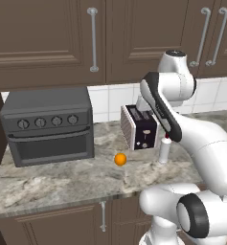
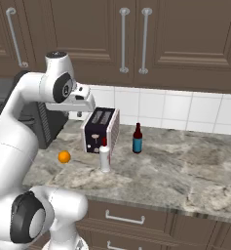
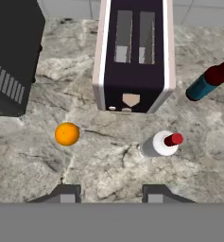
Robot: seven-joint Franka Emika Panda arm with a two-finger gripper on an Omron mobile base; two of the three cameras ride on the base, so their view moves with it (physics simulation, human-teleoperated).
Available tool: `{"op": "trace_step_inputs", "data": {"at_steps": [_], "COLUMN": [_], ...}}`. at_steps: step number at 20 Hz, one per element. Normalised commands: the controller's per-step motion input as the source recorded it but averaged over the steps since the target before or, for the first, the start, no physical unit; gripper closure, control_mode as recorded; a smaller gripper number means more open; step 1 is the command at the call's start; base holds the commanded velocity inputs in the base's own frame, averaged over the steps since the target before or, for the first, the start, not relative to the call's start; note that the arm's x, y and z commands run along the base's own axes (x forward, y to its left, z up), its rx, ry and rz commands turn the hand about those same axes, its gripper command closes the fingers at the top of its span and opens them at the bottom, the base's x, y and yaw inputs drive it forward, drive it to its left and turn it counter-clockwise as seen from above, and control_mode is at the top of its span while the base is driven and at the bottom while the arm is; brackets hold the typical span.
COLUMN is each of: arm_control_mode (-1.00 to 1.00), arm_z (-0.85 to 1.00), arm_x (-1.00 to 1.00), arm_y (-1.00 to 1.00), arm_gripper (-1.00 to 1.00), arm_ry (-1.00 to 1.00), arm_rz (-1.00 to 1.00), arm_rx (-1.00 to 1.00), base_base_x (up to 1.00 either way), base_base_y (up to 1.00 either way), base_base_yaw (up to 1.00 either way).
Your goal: Place the liquor and beer on the top shelf of the fridge to keep them out of children's reach, and place the orange on lower shelves for easy access.
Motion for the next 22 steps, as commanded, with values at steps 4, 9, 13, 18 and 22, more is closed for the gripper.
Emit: {"op": "trace_step_inputs", "data": {"at_steps": [4, 9, 13, 18, 22], "arm_control_mode": [-1.0, -1.0, -1.0, -1.0, -1.0], "arm_z": [0.0, 0.0, -0.03, -0.09, -0.06], "arm_x": [-0.04, -0.15, -0.21, -0.16, -0.01], "arm_y": [-0.07, -0.3, -0.49, -0.44, -0.4], "arm_gripper": [-1.0, -1.0, -1.0, -1.0, -1.0], "arm_ry": [-0.14, -0.48, -0.47, -0.23, -0.01], "arm_rz": [0.09, 0.21, 0.2, 0.19, 0.18], "arm_rx": [0.02, 0.08, 0.08, 0.02, 0.0], "base_base_x": [0.0, 0.0, 0.0, 0.0, 0.0], "base_base_y": [0.0, 0.0, 0.0, 0.0, 0.0], "base_base_yaw": [0.0, 0.0, 0.0, 0.0, 0.0]}}
